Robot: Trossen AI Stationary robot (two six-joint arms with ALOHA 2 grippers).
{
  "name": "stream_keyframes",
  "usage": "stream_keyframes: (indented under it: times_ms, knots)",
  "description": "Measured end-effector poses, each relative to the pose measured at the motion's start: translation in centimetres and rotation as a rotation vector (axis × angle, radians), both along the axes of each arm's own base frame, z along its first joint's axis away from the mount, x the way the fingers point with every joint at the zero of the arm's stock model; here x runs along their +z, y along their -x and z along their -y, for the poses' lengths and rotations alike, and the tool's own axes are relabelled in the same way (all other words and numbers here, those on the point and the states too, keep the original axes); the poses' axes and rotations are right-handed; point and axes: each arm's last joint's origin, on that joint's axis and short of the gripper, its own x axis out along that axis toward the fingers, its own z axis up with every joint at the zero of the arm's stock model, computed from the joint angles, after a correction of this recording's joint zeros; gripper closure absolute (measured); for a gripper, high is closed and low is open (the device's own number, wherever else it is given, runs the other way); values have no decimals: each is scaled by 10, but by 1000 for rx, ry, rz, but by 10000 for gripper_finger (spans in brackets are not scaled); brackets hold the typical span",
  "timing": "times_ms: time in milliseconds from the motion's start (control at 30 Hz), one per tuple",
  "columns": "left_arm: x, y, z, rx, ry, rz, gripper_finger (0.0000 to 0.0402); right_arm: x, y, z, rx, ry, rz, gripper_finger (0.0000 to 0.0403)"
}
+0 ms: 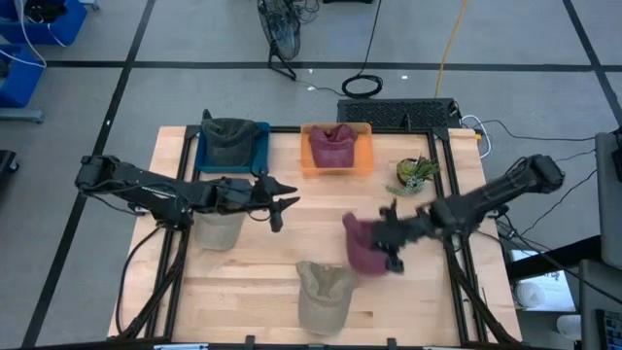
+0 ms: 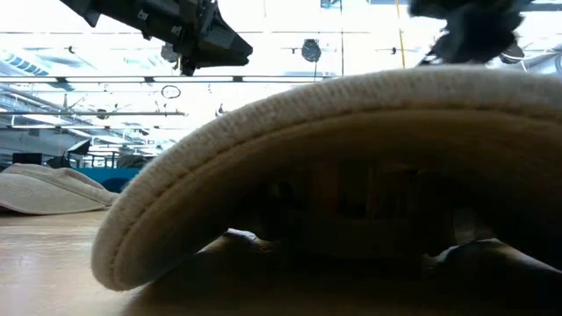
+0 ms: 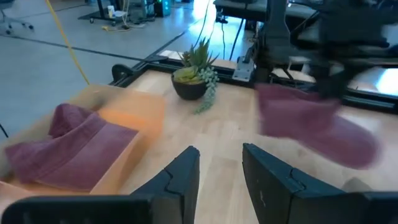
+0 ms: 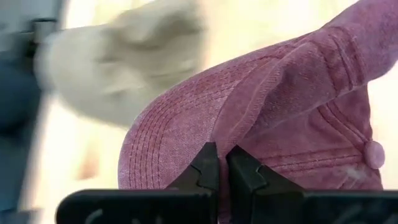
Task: Pick & Place hat
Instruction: Put the red cap into the orange bin
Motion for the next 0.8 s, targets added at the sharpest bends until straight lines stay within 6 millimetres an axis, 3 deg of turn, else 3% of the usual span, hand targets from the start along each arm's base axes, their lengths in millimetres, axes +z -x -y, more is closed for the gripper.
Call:
stream_keyframes:
  times_ms: [433, 600, 800]
  knots:
    - [40, 31, -5, 16, -69, 137, 277, 60, -55, 129, -204, 557, 162, 401]
    - [44, 36, -5, 12, -86, 136, 277, 55, -71, 166, -202, 651, 126, 401]
    - [34, 35, -7, 51, -155, 24, 277, 39, -90, 197, -119, 708, 45, 401]
